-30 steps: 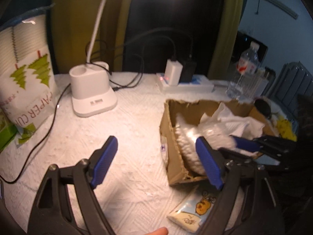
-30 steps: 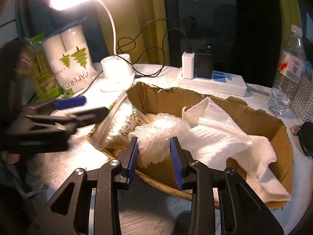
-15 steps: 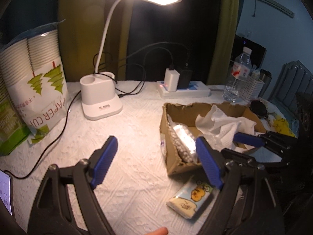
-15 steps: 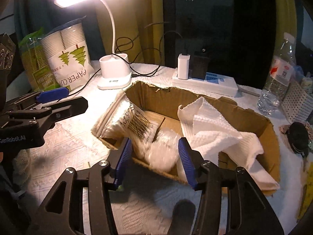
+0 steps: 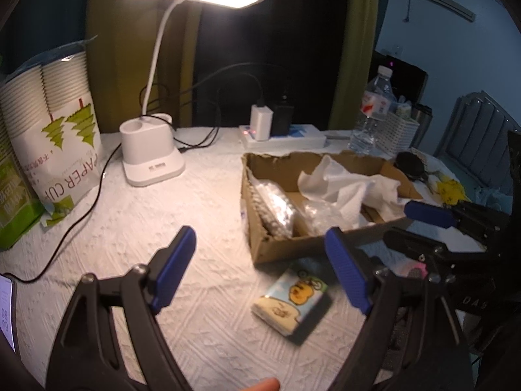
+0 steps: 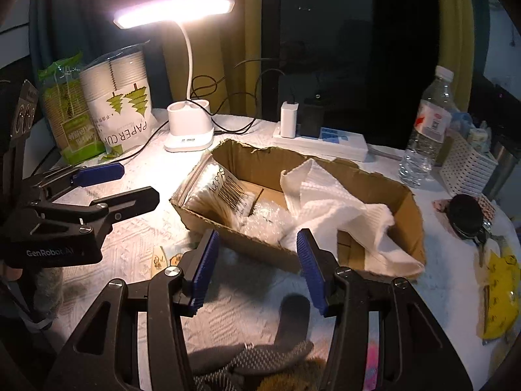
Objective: Organize soft objects
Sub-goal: 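Move the left tool to the grey glove while the right tool approaches the pink plush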
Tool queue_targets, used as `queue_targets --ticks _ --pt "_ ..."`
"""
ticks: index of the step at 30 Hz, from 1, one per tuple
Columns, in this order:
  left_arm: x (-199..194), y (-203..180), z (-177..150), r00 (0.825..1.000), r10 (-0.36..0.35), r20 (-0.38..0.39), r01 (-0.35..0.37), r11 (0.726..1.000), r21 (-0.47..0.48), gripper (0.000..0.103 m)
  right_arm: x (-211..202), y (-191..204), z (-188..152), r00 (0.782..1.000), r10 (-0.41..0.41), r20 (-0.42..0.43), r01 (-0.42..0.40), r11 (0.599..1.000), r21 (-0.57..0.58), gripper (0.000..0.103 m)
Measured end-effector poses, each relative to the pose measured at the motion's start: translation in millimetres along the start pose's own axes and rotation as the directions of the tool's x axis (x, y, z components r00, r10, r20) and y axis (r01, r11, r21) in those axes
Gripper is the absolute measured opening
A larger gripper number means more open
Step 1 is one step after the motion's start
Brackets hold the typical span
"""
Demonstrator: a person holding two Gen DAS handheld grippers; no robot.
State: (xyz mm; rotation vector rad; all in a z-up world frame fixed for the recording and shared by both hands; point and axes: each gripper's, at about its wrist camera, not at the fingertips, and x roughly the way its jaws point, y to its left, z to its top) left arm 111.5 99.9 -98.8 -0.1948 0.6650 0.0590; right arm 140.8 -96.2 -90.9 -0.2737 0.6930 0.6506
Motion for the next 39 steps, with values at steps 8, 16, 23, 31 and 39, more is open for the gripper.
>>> queue_targets --ticks 8,16,23,31,39 --pt "-6 -15 -14 0.999 -0.031 -0.009 0.031 0.999 0.015 0.083 -22 -2 -13 0.999 -0.029 0.017 0.028 1.000 0.012 0.053" --pt "-5 -31 -25 0.998 -0.057 -0.028 0.058 0.998 0.034 0.083 -37 -4 -25 0.999 -0.046 0.029 0.045 0.999 0.021 0.053" --pt "2 -42 -35 0.996 -0.069 -0.054 0.071 0.996 0.044 0.083 -43 -14 -37 0.998 -0.057 0.028 0.056 0.998 0.040 0.053" --pt "9 -54 -46 0.994 -0.073 -0.085 0.077 0.996 0.053 0.083 -47 -27 -50 0.997 -0.073 0.024 0.071 0.996 0.061 0.053" --pt "19 -73 -57 0.989 -0.076 -0.128 0.087 0.992 0.086 0.083 -48 -47 -66 0.996 -0.085 0.020 0.083 0.992 0.095 0.053"
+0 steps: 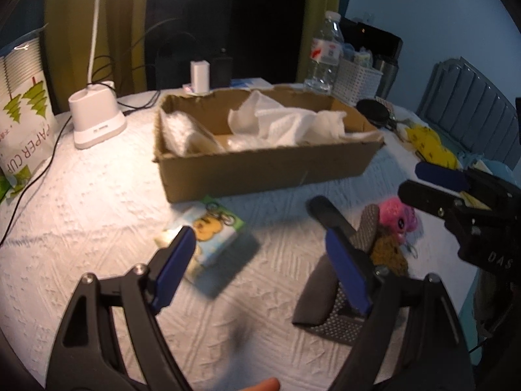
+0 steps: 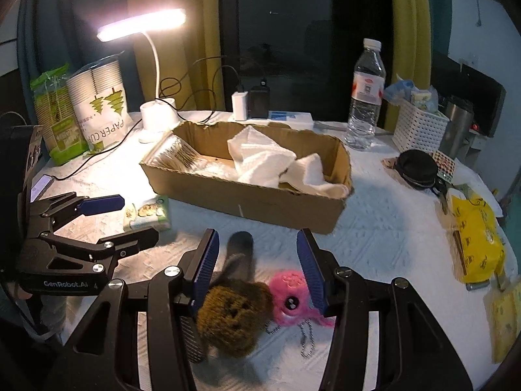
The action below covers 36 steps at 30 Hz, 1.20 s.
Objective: Organize soft objects
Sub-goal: 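Move the left tool to the grey glove while the right tool approaches the pink plush, then grasp the grey dotted glove with the left tool while the right tool grasps the pink plush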
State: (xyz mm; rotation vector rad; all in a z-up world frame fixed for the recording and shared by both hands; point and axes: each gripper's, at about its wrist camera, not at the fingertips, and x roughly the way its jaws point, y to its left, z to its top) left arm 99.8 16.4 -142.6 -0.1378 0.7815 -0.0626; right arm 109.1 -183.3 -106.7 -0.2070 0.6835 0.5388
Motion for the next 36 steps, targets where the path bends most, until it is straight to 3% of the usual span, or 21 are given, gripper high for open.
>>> queue_targets --ticks 16,21,24,32,36 --pt "12 -13 -18 0.999 -0.023 -0.044 0.023 1.000 -0.007 0.083 10 -33 -31 0.999 -0.011 -0.040 0.013 0.999 0.045 0.053" --pt "10 -29 -15 0.998 -0.054 -0.018 0.054 0.998 0.031 0.083 20 -38 -36 0.998 -0.016 -0.069 0.019 0.999 0.047 0.054" --pt "21 -37 -18 0.997 -0.035 -0.068 0.040 0.997 0.065 0.084 24 -46 -38 0.997 -0.021 -0.074 0.026 0.998 0.064 0.062" --pt "38 -51 -28 0.987 0.013 -0.159 0.012 0.988 0.151 0.084 39 -48 -36 0.994 -0.011 -0.105 0.020 0.996 0.082 0.063" --pt "40 -63 -31 0.986 0.006 -0.165 0.029 0.977 0.212 0.083 47 -50 -35 0.992 -0.010 -0.122 0.023 0.994 0.109 0.063"
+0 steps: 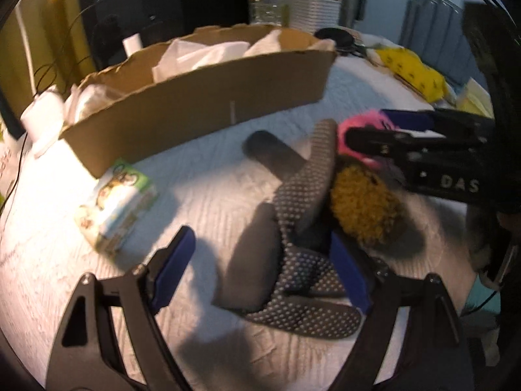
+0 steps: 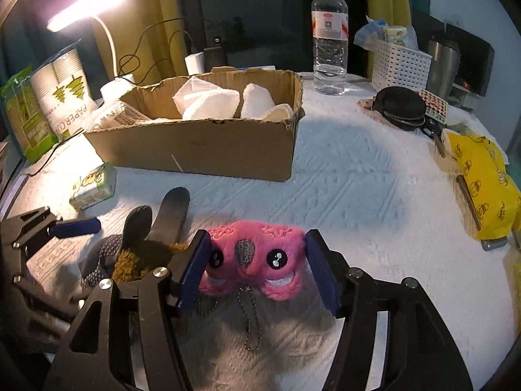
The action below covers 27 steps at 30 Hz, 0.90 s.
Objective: Organize soft objects
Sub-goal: 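Grasp the grey dotted glove with the left tool while the right tool grasps the pink plush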
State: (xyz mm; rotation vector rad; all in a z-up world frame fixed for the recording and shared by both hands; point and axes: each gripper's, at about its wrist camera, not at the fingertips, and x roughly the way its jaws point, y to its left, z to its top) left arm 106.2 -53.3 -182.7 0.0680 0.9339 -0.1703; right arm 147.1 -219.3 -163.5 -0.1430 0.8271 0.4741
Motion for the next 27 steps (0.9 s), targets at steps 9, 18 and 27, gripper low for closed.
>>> queue_targets --ticks 9,18,27 --pt "-5 -7 0 0.998 -0.054 0.031 0.053 0.997 0.047 0.045 10 13 -1 0.998 0.036 -0.043 -0.037 0.999 -0.018 0.042" --pt "-15 8 -2 0.990 -0.113 0.079 0.115 0.993 -0.014 0.025 0 25 3 1.000 -0.013 -0.017 0.012 0.999 -0.047 0.038" --pt "-30 22 -1 0.984 -0.120 0.129 0.127 0.991 -0.048 0.025 -14 32 14 1.000 -0.025 0.017 0.026 0.998 -0.063 0.038"
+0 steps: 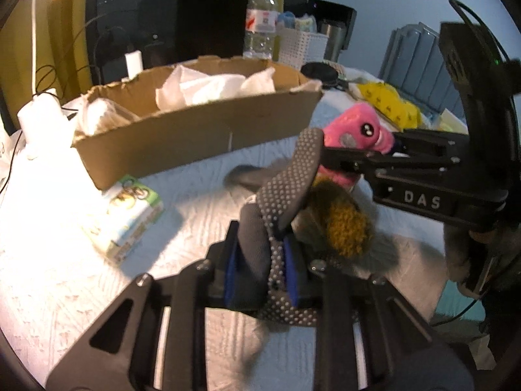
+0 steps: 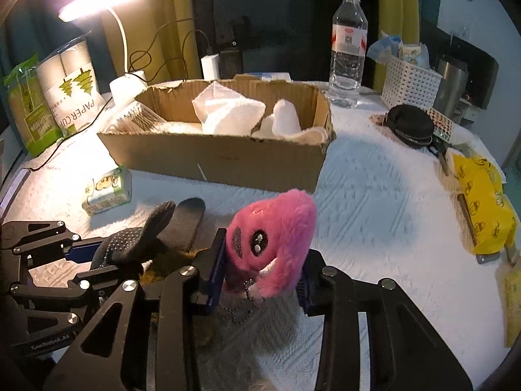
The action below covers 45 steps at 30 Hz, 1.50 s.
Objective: Organize soft objects
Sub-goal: 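Grasp the grey dotted glove with the left tool while the right tool grasps the pink plush, then carry the glove and pink plush with both tools over the cardboard box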
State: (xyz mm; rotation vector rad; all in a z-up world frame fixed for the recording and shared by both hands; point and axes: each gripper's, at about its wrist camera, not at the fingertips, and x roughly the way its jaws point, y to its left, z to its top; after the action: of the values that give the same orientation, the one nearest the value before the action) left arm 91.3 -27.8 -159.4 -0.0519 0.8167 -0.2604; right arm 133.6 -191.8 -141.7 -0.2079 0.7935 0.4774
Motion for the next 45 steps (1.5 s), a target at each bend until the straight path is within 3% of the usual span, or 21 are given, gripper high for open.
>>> queue_targets --ticks 31,45 --pt "-49 29 27 0.989 0.027 0.143 -0.019 0.998 -0.057 0.025 -40 15 35 0.993 0.003 0.114 0.002 0.999 -0.048 0.038" --pt "-67 38 59 0.975 0.074 0.208 -0.066 0.997 -0.047 0.025 -53 15 58 0.984 0.024 0.175 -0.013 0.998 -0.065 0.038"
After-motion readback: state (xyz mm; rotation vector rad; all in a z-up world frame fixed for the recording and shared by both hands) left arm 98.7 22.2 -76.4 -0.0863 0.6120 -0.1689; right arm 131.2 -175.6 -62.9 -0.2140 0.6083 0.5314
